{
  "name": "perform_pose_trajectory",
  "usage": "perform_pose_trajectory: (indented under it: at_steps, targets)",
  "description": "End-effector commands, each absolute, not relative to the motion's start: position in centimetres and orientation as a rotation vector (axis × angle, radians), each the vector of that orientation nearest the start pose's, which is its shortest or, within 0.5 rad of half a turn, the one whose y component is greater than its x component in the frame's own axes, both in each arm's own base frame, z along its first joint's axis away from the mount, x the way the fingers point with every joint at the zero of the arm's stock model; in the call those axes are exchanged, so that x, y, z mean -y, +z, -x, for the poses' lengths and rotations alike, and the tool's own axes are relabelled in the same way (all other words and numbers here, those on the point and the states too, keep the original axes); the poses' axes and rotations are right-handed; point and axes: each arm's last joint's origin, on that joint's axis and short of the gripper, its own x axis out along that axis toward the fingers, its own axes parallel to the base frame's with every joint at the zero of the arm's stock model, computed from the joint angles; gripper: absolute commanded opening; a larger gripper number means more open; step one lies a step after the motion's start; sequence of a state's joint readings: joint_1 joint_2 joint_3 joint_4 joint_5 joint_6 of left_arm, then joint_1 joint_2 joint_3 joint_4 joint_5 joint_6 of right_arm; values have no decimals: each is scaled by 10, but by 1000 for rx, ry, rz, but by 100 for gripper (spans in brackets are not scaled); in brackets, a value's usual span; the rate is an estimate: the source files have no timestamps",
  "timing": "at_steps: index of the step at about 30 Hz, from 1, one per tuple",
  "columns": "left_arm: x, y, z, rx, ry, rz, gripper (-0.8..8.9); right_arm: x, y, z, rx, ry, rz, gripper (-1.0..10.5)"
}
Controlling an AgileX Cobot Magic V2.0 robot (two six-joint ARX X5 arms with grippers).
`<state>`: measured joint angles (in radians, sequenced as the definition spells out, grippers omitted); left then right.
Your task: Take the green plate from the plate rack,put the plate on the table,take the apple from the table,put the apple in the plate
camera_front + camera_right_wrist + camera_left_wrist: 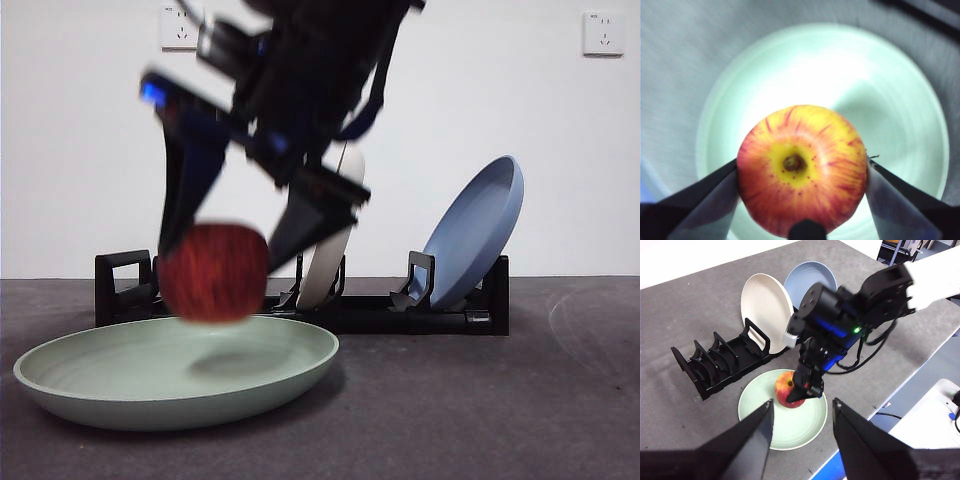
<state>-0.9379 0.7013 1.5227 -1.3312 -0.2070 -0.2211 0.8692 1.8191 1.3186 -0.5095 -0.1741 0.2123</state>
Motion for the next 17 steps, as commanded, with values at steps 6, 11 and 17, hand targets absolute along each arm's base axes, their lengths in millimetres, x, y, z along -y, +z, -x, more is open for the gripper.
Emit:
perform_pose_trajectory:
  at_steps: [6, 11, 17]
  targets:
    - [17, 446, -20, -515, -655, -81, 198, -306, 184, -239, -1132, 828, 260, -12]
    - [17, 446, -20, -515, -656, -81, 198, -310, 178, -235, -1144, 822, 295, -12]
    - [17, 446, -20, -515, -656, -81, 198, -311, 177, -232, -1139, 811, 312, 219]
